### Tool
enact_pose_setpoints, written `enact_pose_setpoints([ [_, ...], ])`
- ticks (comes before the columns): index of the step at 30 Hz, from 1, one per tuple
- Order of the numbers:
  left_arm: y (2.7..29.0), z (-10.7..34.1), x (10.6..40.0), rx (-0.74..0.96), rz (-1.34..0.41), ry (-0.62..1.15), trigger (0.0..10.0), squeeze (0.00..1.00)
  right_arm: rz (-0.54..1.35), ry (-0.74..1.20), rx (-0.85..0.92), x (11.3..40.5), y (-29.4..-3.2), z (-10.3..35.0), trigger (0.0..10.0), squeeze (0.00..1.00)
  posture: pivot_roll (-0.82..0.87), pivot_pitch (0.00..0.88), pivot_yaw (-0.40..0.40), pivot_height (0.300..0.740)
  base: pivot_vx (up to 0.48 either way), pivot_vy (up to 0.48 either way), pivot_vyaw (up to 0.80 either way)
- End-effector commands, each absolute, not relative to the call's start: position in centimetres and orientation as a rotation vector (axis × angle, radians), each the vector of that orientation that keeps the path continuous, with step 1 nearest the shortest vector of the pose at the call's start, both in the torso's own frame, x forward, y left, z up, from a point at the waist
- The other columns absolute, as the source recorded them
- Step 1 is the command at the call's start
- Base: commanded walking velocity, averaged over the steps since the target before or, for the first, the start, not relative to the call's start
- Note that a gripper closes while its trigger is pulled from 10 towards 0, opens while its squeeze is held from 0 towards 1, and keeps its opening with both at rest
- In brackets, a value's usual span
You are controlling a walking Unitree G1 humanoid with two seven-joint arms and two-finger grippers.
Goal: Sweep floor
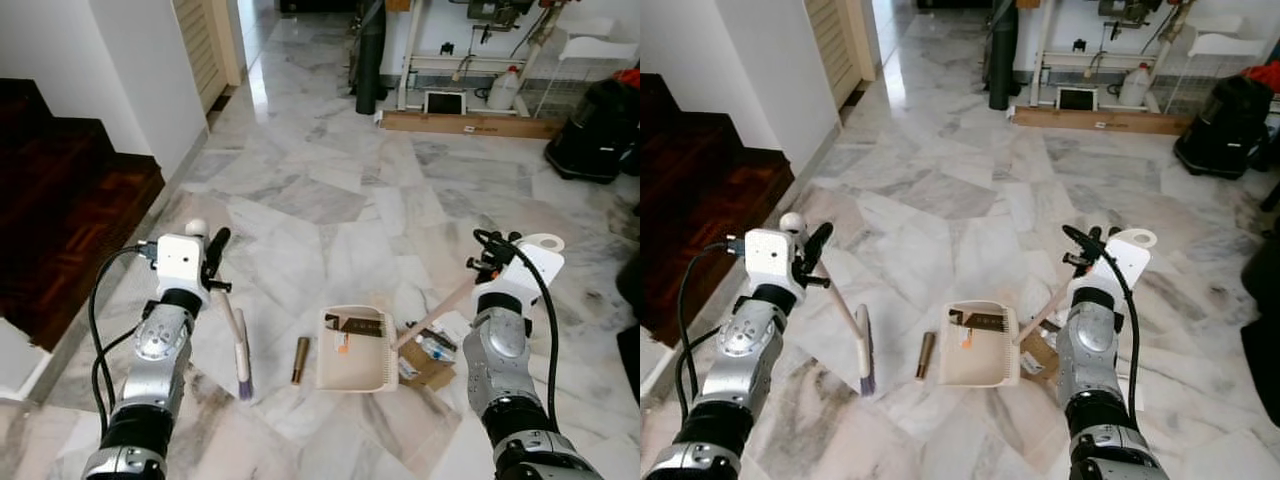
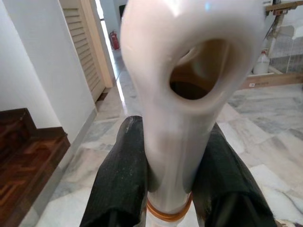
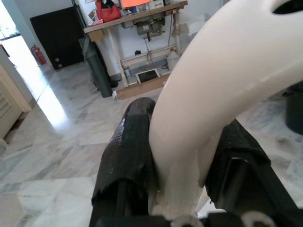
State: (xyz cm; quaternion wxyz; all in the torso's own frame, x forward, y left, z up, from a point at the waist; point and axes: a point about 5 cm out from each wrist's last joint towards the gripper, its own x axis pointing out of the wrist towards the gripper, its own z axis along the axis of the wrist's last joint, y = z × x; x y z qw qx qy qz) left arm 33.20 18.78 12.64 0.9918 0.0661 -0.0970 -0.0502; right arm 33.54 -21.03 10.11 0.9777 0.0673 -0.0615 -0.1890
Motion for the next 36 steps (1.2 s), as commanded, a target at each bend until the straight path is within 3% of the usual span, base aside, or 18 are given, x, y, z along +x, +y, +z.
enact_pose_setpoints([
  [1,18.9,13.2,33.4,0.158,-0.111,-0.220,10.0,0.00,-0.384,-0.196,0.141,33.6,-21.0,11.3,10.0,0.00,-0.03,0.000,0.063,0.740,0.000,0.000,0.00],
  [16,19.6,11.2,32.6,0.130,-0.073,-0.180,10.0,0.00,-0.347,-0.170,0.115,32.7,-20.6,10.1,10.0,0.00,-0.01,0.000,0.032,0.740,0.000,0.000,0.00],
  [23,20.7,10.8,32.3,0.142,-0.022,-0.171,10.0,0.00,-0.288,-0.151,0.119,32.5,-19.1,9.6,10.0,0.00,0.01,0.000,0.024,0.740,0.000,0.000,0.76],
  [36,22.2,10.6,31.6,0.151,0.043,-0.168,10.0,0.00,-0.288,-0.138,0.130,32.3,-19.1,9.3,10.0,0.00,0.03,0.000,0.017,0.740,0.000,0.000,0.80],
])
